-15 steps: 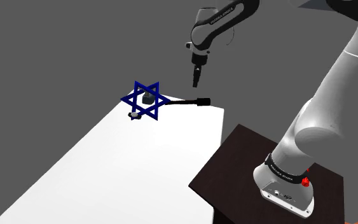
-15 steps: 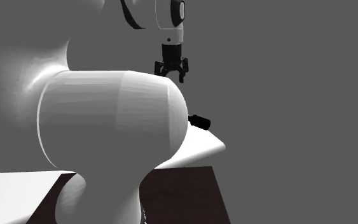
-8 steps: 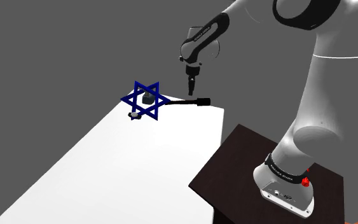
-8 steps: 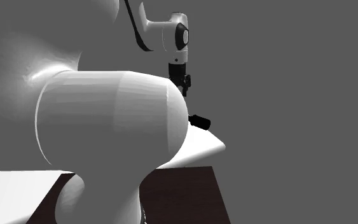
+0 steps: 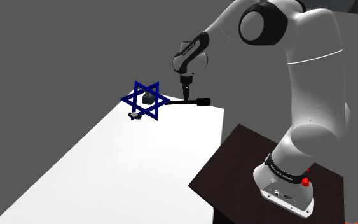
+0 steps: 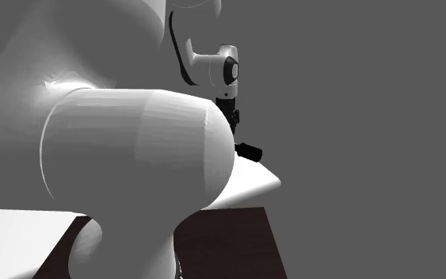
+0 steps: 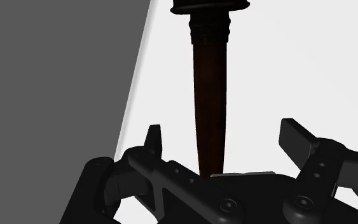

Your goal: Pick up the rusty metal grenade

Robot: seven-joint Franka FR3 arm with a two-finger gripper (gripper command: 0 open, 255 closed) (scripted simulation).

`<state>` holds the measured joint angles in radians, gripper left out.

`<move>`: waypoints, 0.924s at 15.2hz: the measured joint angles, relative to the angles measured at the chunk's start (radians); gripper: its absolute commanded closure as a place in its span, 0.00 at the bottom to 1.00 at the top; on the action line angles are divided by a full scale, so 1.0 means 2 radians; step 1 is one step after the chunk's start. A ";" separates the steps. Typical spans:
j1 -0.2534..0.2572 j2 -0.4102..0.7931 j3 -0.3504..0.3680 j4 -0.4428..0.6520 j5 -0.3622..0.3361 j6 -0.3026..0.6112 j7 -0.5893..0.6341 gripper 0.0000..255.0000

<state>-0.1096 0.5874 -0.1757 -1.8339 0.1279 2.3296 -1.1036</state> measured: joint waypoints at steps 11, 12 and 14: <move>-0.005 0.036 0.006 0.005 0.007 0.029 -0.006 1.00; -0.005 0.036 0.006 0.005 0.007 0.029 -0.006 1.00; -0.005 0.036 0.006 0.005 0.007 0.029 -0.006 1.00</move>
<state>-0.1193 0.6585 -0.1638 -1.8229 0.1411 2.3882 -1.1165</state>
